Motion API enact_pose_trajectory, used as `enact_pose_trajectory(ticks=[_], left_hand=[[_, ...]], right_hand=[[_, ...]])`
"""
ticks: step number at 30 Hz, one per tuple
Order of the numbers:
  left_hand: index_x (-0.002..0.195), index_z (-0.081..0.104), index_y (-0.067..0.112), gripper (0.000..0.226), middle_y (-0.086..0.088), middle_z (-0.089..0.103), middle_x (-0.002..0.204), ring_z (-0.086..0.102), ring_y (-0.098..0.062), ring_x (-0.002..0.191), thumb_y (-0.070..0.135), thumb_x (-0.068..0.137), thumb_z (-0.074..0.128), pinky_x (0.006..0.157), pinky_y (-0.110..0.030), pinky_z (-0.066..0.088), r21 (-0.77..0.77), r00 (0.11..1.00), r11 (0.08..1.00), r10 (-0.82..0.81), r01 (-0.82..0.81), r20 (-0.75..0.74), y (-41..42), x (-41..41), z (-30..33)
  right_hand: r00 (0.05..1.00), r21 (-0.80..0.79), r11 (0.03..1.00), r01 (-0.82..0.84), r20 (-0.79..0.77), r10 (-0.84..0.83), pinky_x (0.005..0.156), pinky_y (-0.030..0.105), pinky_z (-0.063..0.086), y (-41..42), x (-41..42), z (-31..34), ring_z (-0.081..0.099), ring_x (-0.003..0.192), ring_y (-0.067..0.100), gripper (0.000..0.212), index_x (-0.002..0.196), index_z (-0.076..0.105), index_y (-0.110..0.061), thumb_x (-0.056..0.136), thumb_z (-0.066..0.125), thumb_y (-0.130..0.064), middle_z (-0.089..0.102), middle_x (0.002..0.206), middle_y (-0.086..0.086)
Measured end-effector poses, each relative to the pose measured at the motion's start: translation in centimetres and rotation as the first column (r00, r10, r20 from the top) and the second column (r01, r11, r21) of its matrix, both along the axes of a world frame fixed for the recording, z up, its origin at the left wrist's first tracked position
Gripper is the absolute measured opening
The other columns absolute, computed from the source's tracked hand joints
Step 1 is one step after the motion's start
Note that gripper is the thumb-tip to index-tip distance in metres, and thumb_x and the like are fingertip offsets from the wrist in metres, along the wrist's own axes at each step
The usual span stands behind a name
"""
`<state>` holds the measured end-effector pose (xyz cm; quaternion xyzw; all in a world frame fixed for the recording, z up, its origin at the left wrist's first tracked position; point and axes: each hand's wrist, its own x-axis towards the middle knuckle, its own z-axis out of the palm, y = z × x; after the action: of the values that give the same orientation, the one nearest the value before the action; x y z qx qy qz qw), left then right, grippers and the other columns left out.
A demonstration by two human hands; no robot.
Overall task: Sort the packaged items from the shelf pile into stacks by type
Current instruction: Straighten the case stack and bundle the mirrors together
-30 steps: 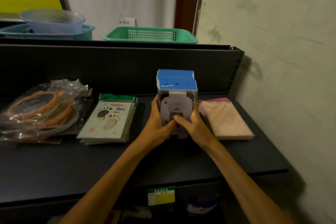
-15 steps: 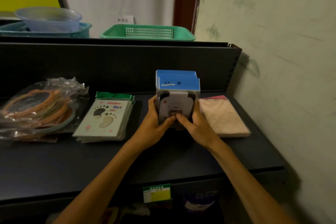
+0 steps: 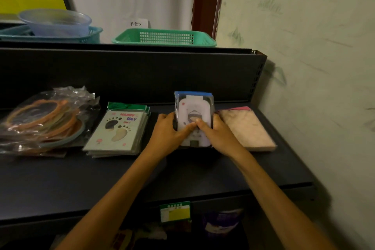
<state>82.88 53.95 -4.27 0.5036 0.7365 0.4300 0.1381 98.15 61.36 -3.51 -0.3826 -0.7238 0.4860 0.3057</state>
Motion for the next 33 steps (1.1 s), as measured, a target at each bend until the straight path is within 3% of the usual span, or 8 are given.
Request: enact_pose_trajectory(ticks=[2, 5, 9, 11, 13, 17, 22, 33], left_hand=[[0.102, 0.061, 0.02, 0.05, 0.001, 0.064, 0.092, 0.061, -0.009, 0.077, 0.061, 0.074, 0.064, 0.061, -0.026, 0.054, -0.115, 1.0, 0.993, 0.011, -0.012, -0.005, 0.7, -0.1, 0.3], [0.072, 0.059, 0.019, 0.046, 0.004, 0.06, 0.063, 0.057, -0.006, 0.056, 0.065, 0.072, 0.063, 0.044, -0.02, 0.037, -0.3, 0.997, 0.951, 0.079, -0.071, 0.014, 1.6, -0.2, 0.8], [0.063, 0.054, 0.018, 0.056, -0.011, 0.065, 0.083, 0.061, -0.02, 0.068, 0.074, 0.068, 0.058, 0.052, -0.026, 0.039, -0.359, 0.995, 0.928, 0.086, -0.096, -0.043, 1.9, -0.4, 0.7], [0.073, 0.057, 0.018, 0.058, -0.017, 0.061, 0.102, 0.06, -0.026, 0.08, 0.076, 0.069, 0.054, 0.06, -0.029, 0.04, -0.329, 0.991, 0.938, 0.085, -0.114, -0.102, 1.5, -0.4, 0.8], [0.104, 0.062, 0.016, 0.063, -0.014, 0.057, 0.117, 0.057, -0.024, 0.093, 0.072, 0.076, 0.051, 0.069, -0.028, 0.038, -0.268, 0.974, 0.952, 0.09, -0.146, -0.209, 0.4, -0.5, 1.4], [0.122, 0.058, 0.019, 0.055, -0.008, 0.06, 0.115, 0.057, -0.022, 0.098, 0.058, 0.084, 0.054, 0.075, -0.031, 0.045, -0.053, 0.904, 0.99, 0.101, -0.134, -0.415, -2.6, -2.7, 3.6], [0.135, 0.045, 0.023, 0.059, -0.006, 0.048, 0.135, 0.041, -0.029, 0.124, 0.053, 0.085, 0.054, 0.1, -0.049, 0.035, -0.111, 0.853, 0.977, 0.102, -0.183, -0.512, -7.1, -8.5, 3.9], [0.136, 0.039, 0.021, 0.074, -0.006, 0.05, 0.133, 0.05, -0.023, 0.115, 0.065, 0.078, 0.052, 0.09, -0.037, 0.042, -0.235, 0.862, 0.966, -0.03, -0.104, -0.507, -10.7, -16.7, 2.0]], right_hand=[[0.992, 0.015, 0.999, 0.04, 0.116, -0.042, 0.048, 0.005, 0.043, 0.4, -0.3, 0.0, 0.058, 0.075, -0.003, 0.036, 0.12, 0.053, -0.018, 0.091, 0.055, -0.04, 0.061, 0.102, -0.005], [0.957, 0.071, 0.996, 0.05, 0.282, -0.068, 0.05, 0.008, 0.037, 0.8, -0.7, 0.2, 0.055, 0.068, -0.003, 0.035, 0.116, 0.061, -0.018, 0.094, 0.049, -0.042, 0.064, 0.094, -0.003], [0.916, 0.068, 0.991, 0.115, 0.378, -0.132, 0.05, 0.01, 0.032, 0.9, -0.7, 0.2, 0.051, 0.065, -0.002, 0.034, 0.109, 0.063, -0.02, 0.092, 0.049, -0.047, 0.065, 0.091, -0.002], [0.896, 0.145, 0.979, 0.141, 0.402, -0.189, 0.058, 0.015, 0.039, 0.8, -0.8, 0.4, 0.055, 0.076, 0.006, 0.048, 0.119, 0.058, -0.014, 0.09, 0.05, -0.051, 0.063, 0.109, 0.006], [0.874, 0.318, 0.934, 0.16, 0.395, -0.284, 0.08, 0.025, 0.045, 0.6, -0.9, 0.8, 0.054, 0.103, 0.019, 0.061, 0.132, 0.046, -0.012, 0.088, 0.05, -0.055, 0.052, 0.127, 0.01], [0.893, 0.608, 0.794, 0.01, 0.353, -0.281, 0.094, 0.031, 0.034, 0.1, -1.6, 2.6, 0.046, 0.118, 0.02, 0.052, 0.13, 0.049, -0.019, 0.088, 0.049, -0.05, 0.051, 0.131, 0.002], [0.863, 0.691, 0.707, -0.149, 0.44, -0.248, 0.104, 0.038, 0.03, -2.1, -5.5, 2.2, 0.048, 0.117, 0.022, 0.047, 0.124, 0.052, -0.02, 0.087, 0.051, -0.049, 0.055, 0.127, 0.003], [0.837, 0.649, 0.736, -0.194, 0.5, -0.221, 0.103, 0.037, 0.028, -7.6, -14.3, 0.4, 0.043, 0.12, 0.022, 0.052, 0.129, 0.048, -0.018, 0.088, 0.048, -0.051, 0.051, 0.13, 0.003]])
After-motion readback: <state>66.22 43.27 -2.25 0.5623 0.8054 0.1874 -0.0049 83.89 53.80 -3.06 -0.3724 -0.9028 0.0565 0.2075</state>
